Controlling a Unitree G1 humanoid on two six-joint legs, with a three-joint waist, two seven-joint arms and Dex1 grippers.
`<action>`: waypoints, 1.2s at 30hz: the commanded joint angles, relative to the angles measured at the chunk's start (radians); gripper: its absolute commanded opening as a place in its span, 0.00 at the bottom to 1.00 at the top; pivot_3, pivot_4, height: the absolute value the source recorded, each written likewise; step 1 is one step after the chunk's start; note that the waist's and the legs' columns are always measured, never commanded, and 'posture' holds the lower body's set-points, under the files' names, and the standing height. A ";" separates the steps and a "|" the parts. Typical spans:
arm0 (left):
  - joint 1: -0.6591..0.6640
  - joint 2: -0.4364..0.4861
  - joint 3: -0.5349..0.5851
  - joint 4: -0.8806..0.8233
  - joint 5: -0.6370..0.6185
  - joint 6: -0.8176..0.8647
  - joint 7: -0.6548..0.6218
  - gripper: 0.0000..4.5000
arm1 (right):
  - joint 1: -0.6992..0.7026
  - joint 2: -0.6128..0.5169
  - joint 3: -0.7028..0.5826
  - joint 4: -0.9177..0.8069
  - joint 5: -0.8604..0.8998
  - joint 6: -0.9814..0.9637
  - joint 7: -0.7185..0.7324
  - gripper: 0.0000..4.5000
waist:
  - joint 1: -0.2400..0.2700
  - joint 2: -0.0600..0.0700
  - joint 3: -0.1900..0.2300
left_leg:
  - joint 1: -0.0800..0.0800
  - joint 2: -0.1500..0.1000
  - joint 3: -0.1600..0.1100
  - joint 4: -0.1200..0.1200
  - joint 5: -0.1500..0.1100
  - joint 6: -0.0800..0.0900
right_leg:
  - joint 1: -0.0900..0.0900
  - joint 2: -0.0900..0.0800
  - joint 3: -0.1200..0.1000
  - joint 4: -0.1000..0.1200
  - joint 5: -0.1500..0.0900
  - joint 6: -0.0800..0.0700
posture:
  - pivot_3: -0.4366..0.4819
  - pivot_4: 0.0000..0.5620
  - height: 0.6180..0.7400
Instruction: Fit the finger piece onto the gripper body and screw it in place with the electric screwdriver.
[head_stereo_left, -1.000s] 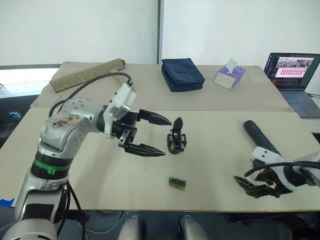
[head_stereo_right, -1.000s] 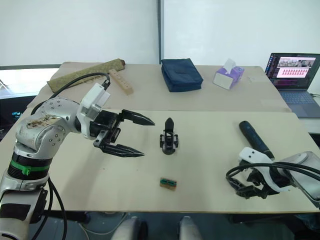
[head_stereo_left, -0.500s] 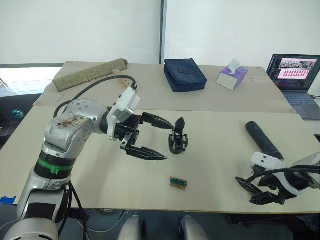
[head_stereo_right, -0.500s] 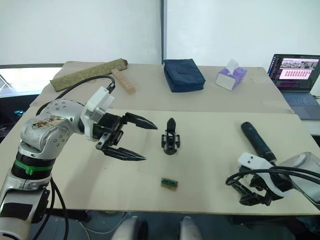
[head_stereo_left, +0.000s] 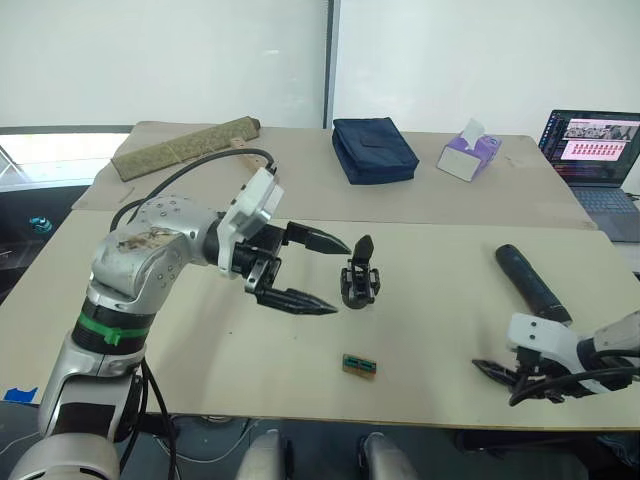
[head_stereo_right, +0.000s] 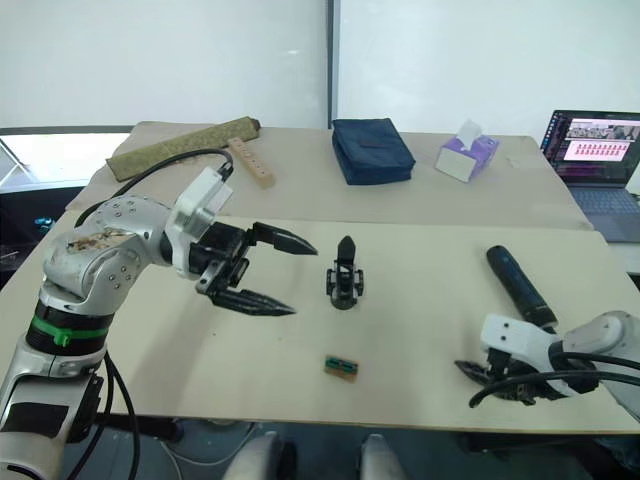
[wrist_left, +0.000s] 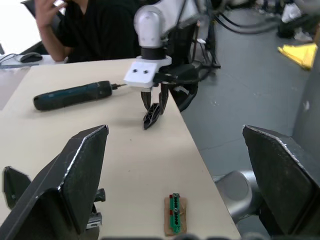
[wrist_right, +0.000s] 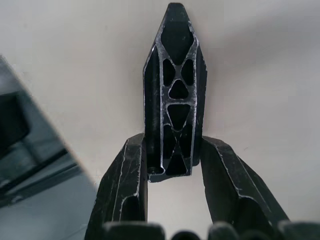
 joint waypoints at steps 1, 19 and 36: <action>-0.128 -0.031 0.074 0.142 -0.001 0.046 0.101 1.00 | -0.002 0.093 -0.202 -0.066 0.015 -0.026 -0.082 0.25 | 0.001 -0.001 0.000 | 0.000 0.000 0.000 0.000 0.000 0.000 | 0.000 0.000 0.000 0.000 0.000 0.000 | 0.48 0.27 0.99; -0.039 -0.509 0.317 0.080 -0.214 0.373 0.836 1.00 | -0.584 0.639 0.028 -0.334 -0.016 0.279 -0.680 0.25 | -0.010 -0.010 0.005 | -0.013 -0.002 -0.009 0.002 0.006 -0.007 | -0.015 0.000 0.000 0.012 0.004 -0.002 | 0.48 0.27 0.99; -0.055 -0.509 0.319 0.090 -0.254 0.366 0.910 0.70 | -0.682 0.700 0.160 -0.317 -0.094 0.231 -0.673 0.25 | -0.017 -0.010 0.005 | -0.008 -0.002 -0.009 -0.001 0.005 -0.007 | -0.010 0.000 -0.001 0.009 0.003 -0.002 | 0.48 0.27 0.99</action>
